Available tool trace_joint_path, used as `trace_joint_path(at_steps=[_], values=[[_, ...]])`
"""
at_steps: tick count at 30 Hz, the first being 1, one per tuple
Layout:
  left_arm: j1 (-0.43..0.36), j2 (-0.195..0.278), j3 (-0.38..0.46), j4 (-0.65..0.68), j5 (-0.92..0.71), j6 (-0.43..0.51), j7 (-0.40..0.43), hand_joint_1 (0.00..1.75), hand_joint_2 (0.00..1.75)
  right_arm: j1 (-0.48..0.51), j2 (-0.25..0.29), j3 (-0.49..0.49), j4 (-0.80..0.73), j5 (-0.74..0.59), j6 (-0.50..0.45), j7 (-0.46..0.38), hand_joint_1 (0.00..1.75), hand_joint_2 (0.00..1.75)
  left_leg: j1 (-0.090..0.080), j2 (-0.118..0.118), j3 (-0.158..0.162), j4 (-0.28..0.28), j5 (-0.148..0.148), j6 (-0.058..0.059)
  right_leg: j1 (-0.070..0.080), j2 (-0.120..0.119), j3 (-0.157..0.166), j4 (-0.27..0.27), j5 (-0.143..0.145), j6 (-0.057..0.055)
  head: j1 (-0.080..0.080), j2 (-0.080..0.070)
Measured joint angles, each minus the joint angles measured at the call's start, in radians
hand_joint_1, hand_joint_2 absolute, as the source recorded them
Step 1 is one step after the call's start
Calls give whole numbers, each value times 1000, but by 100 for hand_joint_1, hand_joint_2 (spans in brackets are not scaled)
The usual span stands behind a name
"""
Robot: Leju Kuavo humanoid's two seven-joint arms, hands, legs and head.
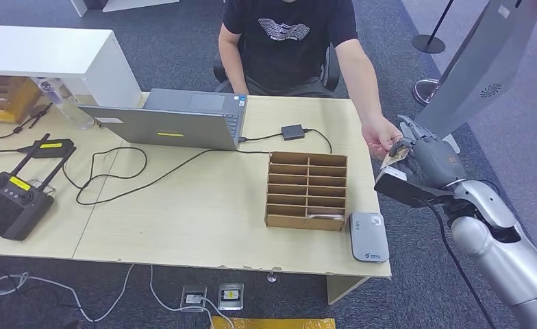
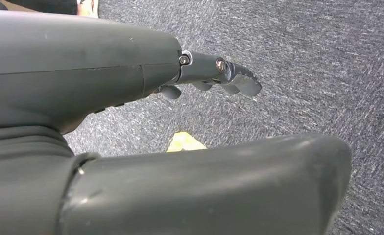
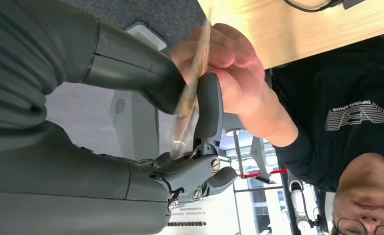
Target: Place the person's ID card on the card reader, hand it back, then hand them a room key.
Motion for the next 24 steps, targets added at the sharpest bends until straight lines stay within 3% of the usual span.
trace_joint_path(at_steps=[11,18,24], values=[[0,-4,0,0,-3,1,0,0,0,29,-52,-16,-59,0,23,35,175,175,0,0,0,0,0,0,0,0,0,0,0,0,0,0],[0,-14,0,0,-3,2,11,0,0,134,-97,-33,-156,-16,30,84,175,175,0,1,0,0,-1,-1,0,0,0,-1,0,0,0,0],[0,-19,0,0,1,6,9,0,0,238,-106,-45,-229,-20,27,109,175,175,0,1,0,0,-1,-1,0,0,0,-1,0,0,0,0]])
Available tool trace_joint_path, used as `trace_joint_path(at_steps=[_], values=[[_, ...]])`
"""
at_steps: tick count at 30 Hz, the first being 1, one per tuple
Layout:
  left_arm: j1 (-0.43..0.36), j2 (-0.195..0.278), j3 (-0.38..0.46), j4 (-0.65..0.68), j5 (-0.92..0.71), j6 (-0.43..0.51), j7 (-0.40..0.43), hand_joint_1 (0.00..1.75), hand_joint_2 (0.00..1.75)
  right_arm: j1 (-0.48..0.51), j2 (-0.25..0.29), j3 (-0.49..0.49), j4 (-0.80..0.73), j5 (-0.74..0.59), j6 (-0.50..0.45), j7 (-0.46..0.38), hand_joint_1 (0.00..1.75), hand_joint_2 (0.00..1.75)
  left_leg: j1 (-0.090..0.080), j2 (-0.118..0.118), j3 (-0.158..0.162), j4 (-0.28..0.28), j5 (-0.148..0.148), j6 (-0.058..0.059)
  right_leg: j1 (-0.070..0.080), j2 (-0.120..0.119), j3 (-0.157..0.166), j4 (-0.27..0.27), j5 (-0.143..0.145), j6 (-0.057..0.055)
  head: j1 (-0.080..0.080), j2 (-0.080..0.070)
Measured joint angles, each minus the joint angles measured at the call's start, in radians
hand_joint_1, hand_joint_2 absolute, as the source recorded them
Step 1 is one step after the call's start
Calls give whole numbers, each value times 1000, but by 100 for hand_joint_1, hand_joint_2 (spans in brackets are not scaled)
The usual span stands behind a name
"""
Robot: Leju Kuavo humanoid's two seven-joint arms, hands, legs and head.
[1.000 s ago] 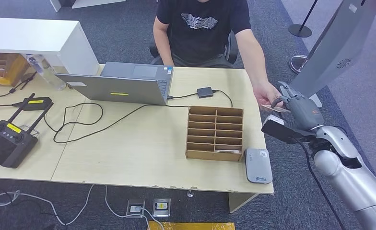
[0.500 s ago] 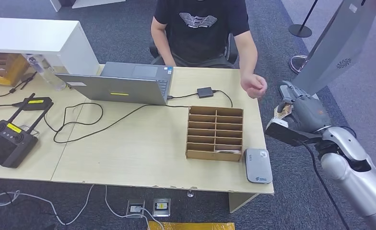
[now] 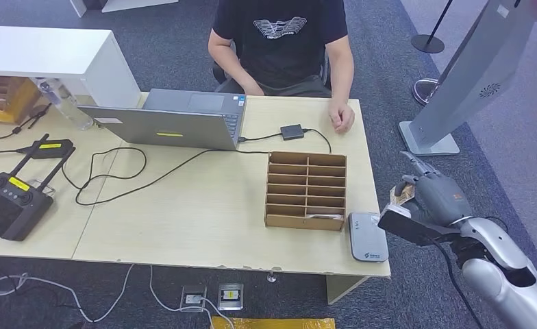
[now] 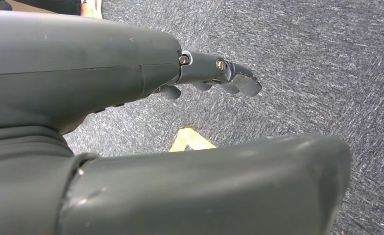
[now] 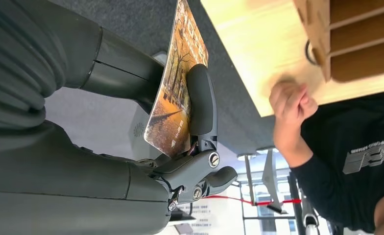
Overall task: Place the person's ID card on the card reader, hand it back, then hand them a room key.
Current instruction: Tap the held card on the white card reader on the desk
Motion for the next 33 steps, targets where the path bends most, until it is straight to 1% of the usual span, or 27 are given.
trace_joint_path(at_steps=[6,10,19,33], values=[[-1,-7,0,0,1,13,-6,0,0,52,15,1,-15,-19,-14,-12,175,175,0,0,0,0,0,0,0,0,0,0,0,0,0,0],[-1,-13,0,0,6,21,-6,0,0,66,37,4,-13,-19,-22,-22,175,175,0,0,0,0,0,0,0,0,0,0,0,0,0,0],[-2,-29,0,-3,9,42,23,0,0,70,118,18,41,0,-29,-58,175,175,0,1,0,0,0,0,0,1,0,0,0,0,0,0],[-2,-32,0,-3,11,44,30,0,0,67,177,18,128,0,-28,-70,175,175,0,1,0,0,0,0,0,1,0,0,0,0,0,0]])
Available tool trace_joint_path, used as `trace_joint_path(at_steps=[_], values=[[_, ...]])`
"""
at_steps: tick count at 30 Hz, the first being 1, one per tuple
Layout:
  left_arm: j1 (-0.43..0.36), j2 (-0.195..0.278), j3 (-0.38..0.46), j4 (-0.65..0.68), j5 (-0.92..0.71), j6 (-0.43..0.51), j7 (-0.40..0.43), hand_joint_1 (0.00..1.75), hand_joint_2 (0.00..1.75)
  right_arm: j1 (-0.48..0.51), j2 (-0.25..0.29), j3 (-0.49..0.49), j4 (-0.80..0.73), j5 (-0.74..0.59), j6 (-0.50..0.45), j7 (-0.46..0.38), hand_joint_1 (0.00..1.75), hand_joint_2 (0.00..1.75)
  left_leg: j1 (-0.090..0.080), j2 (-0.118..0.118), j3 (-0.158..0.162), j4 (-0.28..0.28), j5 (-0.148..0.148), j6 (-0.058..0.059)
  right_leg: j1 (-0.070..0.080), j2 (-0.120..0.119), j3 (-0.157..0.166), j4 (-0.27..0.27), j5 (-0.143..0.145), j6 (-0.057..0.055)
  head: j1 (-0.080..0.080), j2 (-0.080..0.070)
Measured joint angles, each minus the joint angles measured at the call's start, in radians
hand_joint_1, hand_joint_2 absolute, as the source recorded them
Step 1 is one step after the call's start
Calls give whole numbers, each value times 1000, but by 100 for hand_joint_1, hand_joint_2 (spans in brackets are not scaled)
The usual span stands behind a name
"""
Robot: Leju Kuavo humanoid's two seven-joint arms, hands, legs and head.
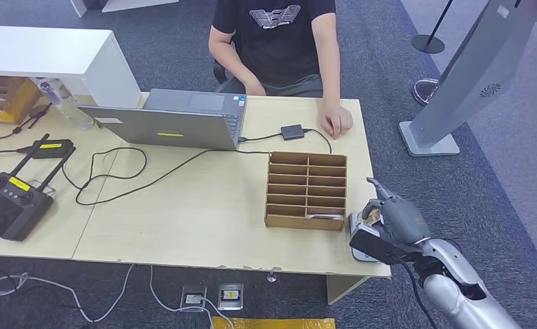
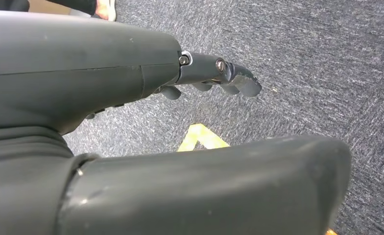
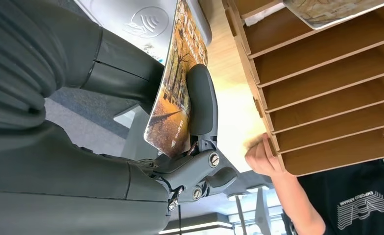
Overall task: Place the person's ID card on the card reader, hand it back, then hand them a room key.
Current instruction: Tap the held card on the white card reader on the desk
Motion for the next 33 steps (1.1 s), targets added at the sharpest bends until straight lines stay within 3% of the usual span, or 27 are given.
trace_joint_path(at_steps=[20,33], values=[[-1,0,0,0,-1,1,0,0,0,-28,45,-76,73,39,22,-29,175,175,0,0,0,0,0,0,0,0,0,0,0,0,0,0],[-1,2,0,0,-13,5,3,0,0,5,55,-110,125,26,17,-62,175,175,0,0,0,0,0,0,0,1,0,0,0,0,0,0]])
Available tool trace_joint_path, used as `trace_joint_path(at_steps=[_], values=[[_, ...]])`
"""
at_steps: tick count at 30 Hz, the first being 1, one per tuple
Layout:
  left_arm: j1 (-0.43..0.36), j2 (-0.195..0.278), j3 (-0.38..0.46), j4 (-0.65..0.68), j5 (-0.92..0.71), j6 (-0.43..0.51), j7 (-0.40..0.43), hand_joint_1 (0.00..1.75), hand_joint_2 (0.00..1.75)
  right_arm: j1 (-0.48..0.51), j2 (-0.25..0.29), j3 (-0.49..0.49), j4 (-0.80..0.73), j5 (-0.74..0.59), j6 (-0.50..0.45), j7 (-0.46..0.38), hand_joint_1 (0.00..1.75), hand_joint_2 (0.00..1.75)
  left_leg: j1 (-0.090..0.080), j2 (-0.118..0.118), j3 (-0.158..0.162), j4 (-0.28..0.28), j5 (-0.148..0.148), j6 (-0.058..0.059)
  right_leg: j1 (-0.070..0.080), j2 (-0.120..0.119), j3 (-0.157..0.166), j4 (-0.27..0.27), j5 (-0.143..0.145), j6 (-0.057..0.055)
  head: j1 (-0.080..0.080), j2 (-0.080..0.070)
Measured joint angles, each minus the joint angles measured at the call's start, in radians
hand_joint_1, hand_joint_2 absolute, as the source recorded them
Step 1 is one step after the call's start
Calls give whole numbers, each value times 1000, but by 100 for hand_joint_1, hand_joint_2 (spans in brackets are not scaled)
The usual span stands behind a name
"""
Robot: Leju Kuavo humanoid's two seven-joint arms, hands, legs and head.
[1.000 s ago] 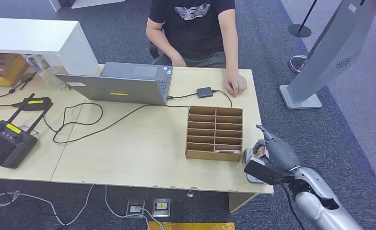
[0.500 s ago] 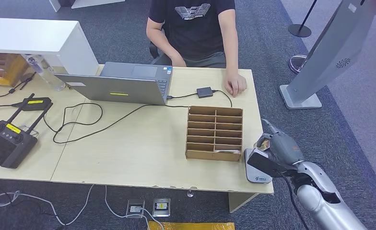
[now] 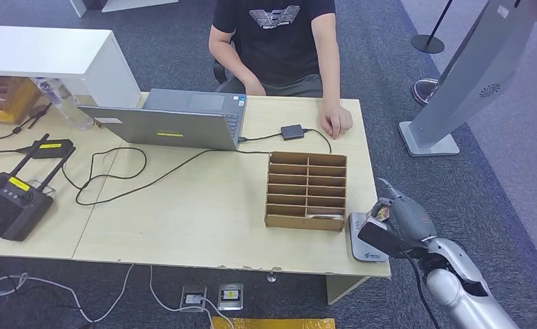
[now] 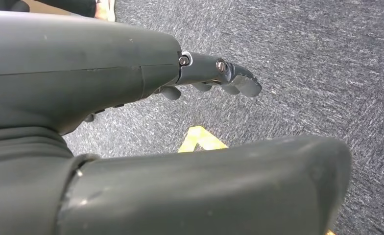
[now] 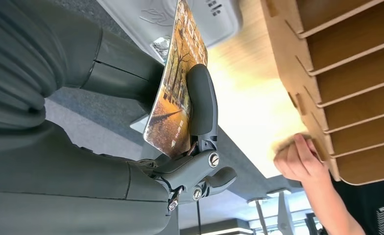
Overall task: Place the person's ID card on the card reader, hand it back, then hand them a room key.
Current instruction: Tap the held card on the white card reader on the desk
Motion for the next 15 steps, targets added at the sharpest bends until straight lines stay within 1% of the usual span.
trace_joint_path(at_steps=[8,15], values=[[0,9,0,0,-11,-8,0,0,0,27,-11,-9,32,-55,-29,-8,175,175,0,0,0,0,0,0,0,1,0,0,0,0,0,0],[0,10,0,0,-8,-3,0,0,0,30,-16,-9,54,-69,-35,-8,175,175,0,1,0,0,0,0,0,1,0,0,0,0,0,0]])
